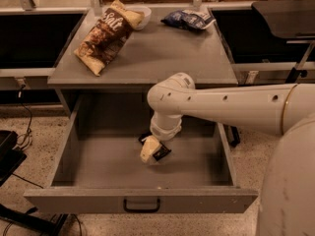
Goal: Pick rxbar chocolate from top drawer and place on counter
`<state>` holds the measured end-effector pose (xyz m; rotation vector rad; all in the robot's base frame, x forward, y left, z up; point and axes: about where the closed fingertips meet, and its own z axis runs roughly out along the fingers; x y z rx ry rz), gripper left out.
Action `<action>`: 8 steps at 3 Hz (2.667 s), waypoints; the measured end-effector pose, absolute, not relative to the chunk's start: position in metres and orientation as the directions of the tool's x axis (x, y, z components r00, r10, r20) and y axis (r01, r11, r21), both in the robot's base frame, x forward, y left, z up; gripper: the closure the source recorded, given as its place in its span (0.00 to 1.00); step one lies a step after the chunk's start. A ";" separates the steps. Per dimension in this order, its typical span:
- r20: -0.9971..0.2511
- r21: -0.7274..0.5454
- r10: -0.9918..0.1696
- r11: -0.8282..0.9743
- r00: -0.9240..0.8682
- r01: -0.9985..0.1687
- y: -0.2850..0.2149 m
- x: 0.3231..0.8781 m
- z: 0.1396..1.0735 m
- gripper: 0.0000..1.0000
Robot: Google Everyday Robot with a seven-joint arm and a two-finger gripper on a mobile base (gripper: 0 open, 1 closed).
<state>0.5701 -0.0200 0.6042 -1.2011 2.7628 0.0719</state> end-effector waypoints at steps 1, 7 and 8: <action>-0.141 0.031 -0.714 0.690 -0.686 -0.724 -0.004 0.570 0.588 0.00; -0.144 0.064 -0.705 0.693 -0.694 -0.718 0.011 0.563 0.596 1.00; -0.144 0.064 -0.705 0.693 -0.694 -0.718 0.011 0.563 0.598 1.00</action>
Offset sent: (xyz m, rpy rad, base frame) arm -0.0157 0.0491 -0.0523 0.0909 0.0667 -0.0270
